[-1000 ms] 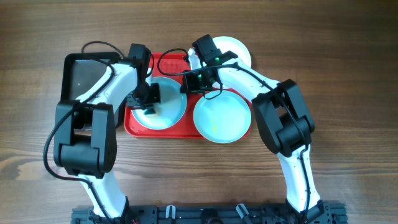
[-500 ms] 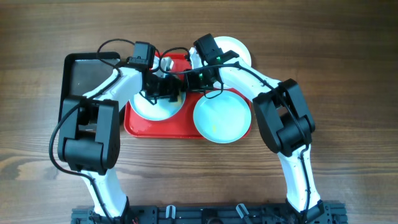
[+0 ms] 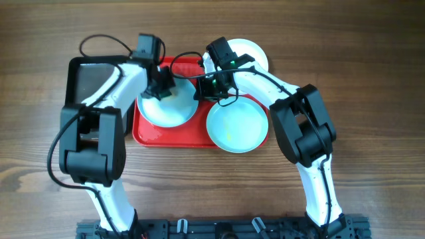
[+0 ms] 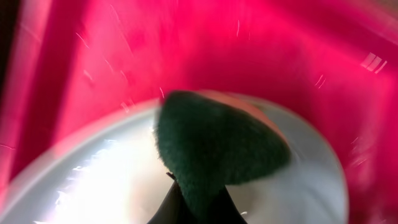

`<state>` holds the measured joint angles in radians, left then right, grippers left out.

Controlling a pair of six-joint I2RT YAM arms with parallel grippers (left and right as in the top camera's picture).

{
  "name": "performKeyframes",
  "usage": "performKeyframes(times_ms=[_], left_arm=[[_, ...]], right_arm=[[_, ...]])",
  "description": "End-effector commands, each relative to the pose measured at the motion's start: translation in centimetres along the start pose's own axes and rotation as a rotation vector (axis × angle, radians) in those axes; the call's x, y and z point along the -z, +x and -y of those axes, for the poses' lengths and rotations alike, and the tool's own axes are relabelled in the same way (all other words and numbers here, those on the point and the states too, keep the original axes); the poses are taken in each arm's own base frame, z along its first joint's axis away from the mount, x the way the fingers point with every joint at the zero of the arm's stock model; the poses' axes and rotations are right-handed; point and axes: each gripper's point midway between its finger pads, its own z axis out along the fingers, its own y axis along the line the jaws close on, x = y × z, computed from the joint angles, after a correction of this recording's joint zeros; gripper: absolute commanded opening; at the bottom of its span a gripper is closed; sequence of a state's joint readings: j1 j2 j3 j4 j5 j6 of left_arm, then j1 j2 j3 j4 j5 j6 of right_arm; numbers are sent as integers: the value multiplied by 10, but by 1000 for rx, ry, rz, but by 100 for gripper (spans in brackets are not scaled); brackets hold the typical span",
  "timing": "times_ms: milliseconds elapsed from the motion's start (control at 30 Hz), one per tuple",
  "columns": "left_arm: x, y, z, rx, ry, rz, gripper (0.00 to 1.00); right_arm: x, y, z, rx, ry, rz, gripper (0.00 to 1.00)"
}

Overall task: Clean dirty plates on tray and stack at the side
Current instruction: 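Lift the sponge away and lift the plate with the right gripper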

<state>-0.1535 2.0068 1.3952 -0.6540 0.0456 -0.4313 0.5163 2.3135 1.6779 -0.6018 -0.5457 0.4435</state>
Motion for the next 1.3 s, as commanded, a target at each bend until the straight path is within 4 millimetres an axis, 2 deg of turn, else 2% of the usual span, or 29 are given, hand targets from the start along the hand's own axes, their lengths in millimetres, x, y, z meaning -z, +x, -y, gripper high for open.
performKeyframes(times_ms=[0,67,133,167,233,300,333,400,500,600,700,833,900,1067,1133,1267], left_arm=[[51,-68,0,64,-11,179,4],[71,-83,-1,81,-5,204,4],[81,-89,-5,94,-9,207,4],[83,-89,-8,100,-15,202,4],[83,-88,-16,113,-28,188,4],[83,-84,-24,121,-43,167,4],[82,-81,-29,127,-54,150,4],[82,-76,-34,134,-68,128,4],[81,-69,-39,110,-85,96,4],[81,-61,-42,82,-101,63,4],[81,-56,-48,90,-116,42,4],[83,-56,-61,119,-128,26,4],[84,-57,-73,145,-138,20,4],[86,-58,-95,193,-158,7,4],[87,-57,-102,209,-165,-1,4],[89,-53,-110,223,-177,-23,4]], right_arm=[[-17,16,20,-64,61,-54,4],[-18,18,20,-64,70,-59,4],[-19,20,19,-63,71,-64,5],[-19,20,18,-61,73,-64,7],[-20,21,17,-58,74,-65,17],[-21,22,16,-55,75,-66,19],[-21,22,16,-52,81,-65,19],[-22,21,17,-51,87,-60,4],[-20,19,19,-73,101,-48,4],[-9,14,11,-61,91,-25,4],[13,7,1,-31,118,24,4],[54,-2,-4,26,263,135,5],[85,-8,-9,66,377,230,4],[141,-15,-24,153,589,421,4],[158,-15,-30,179,675,487,5],[176,-10,-39,231,821,577,4]])
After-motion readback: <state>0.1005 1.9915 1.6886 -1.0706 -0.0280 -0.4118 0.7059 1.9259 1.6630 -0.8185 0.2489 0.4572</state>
